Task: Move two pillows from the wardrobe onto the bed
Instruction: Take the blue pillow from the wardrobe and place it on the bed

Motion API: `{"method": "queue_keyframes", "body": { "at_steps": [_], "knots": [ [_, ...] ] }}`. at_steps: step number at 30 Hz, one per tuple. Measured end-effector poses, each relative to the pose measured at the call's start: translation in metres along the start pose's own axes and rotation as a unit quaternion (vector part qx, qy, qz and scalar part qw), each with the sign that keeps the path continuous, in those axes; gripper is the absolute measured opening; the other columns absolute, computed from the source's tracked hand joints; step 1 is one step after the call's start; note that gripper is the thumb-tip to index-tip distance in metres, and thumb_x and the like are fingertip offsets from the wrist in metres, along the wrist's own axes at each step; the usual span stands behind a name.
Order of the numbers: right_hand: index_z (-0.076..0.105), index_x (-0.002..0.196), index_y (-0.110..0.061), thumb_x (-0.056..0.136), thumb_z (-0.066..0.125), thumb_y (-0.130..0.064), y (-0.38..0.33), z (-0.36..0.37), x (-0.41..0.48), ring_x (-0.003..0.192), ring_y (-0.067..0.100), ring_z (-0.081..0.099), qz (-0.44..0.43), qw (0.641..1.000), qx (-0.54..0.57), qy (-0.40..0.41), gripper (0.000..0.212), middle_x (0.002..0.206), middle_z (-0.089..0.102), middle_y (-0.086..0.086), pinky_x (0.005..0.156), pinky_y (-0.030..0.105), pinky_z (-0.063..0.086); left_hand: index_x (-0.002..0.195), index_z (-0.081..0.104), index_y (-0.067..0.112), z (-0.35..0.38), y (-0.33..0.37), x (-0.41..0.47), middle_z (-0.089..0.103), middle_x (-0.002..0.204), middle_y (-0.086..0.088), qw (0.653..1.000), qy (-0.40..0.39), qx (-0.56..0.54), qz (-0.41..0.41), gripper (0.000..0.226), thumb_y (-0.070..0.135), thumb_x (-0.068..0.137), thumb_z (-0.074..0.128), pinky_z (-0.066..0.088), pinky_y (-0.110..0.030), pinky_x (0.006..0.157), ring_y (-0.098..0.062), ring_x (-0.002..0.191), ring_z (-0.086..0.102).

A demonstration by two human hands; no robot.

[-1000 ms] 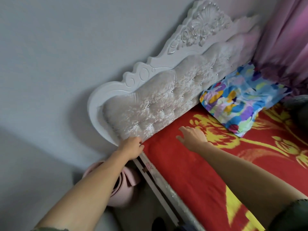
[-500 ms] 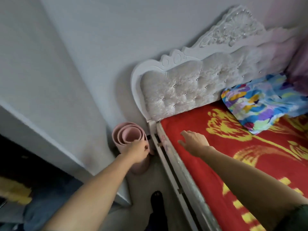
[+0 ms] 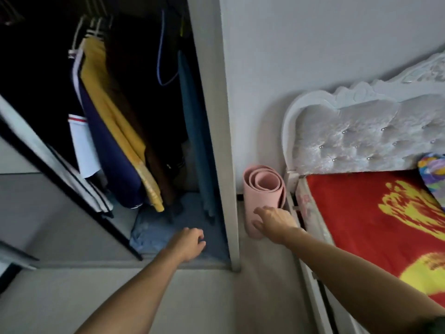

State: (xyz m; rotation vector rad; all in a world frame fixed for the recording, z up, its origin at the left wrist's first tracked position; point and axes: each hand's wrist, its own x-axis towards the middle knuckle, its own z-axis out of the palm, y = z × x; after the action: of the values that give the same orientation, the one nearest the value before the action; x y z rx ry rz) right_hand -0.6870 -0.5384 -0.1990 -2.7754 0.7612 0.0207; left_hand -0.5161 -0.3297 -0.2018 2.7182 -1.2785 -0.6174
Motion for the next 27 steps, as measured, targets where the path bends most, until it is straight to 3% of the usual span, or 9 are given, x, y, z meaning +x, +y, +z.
{"method": "queue_keyframes", "body": {
  "at_steps": [4,9,14,21,27],
  "knots": [
    [0.052,0.116,-0.020,0.092,0.045,-0.045,-0.086,0.041,0.028,0.097,0.032,0.062,-0.044,0.998,0.003,-0.039,0.035,0.114,0.063,0.009,0.080,0.040,0.051,0.099,0.063,0.016,0.001,-0.089,-0.033,0.070,0.103,-0.011,0.999,0.001,-0.030,-0.022,0.022,0.031,0.087,0.054,0.050,-0.036,0.080,-0.031,0.099,0.062],
    [0.053,0.114,-0.017,0.091,0.043,-0.040,-0.189,0.103,0.065,0.099,0.033,0.062,-0.023,0.996,-0.012,-0.080,0.034,0.114,0.064,0.011,0.079,0.038,0.048,0.096,0.061,0.012,-0.003,-0.210,-0.048,0.066,0.107,-0.013,0.998,-0.024,-0.030,-0.047,0.019,0.026,0.089,0.050,0.049,-0.035,0.081,-0.031,0.099,0.060],
    [0.050,0.117,-0.017,0.092,0.044,-0.042,-0.253,0.156,0.094,0.102,0.033,0.060,0.004,0.994,-0.007,-0.108,0.036,0.116,0.063,0.011,0.081,0.039,0.048,0.113,0.060,0.017,-0.001,-0.293,-0.023,0.062,0.119,-0.013,0.996,-0.059,-0.020,-0.059,0.027,0.030,0.091,0.051,0.047,-0.033,0.089,-0.030,0.108,0.058],
    [0.050,0.122,-0.018,0.093,0.045,-0.045,-0.252,0.221,0.150,0.105,0.033,0.060,0.041,0.989,0.006,-0.141,0.040,0.123,0.061,0.011,0.086,0.041,0.050,0.116,0.059,0.021,0.041,-0.332,0.052,0.061,0.121,-0.013,0.991,-0.120,-0.024,-0.055,0.030,0.033,0.090,0.051,0.046,-0.034,0.090,-0.029,0.109,0.058],
    [0.051,0.118,-0.017,0.091,0.048,-0.045,-0.208,0.330,0.222,0.101,0.034,0.061,0.090,0.987,0.017,-0.132,0.038,0.118,0.063,0.011,0.082,0.039,0.049,0.107,0.062,0.017,0.116,-0.369,0.171,0.066,0.113,-0.012,0.993,-0.113,-0.005,-0.034,0.024,0.030,0.089,0.053,0.049,-0.035,0.084,-0.031,0.103,0.060]
  ]
}}
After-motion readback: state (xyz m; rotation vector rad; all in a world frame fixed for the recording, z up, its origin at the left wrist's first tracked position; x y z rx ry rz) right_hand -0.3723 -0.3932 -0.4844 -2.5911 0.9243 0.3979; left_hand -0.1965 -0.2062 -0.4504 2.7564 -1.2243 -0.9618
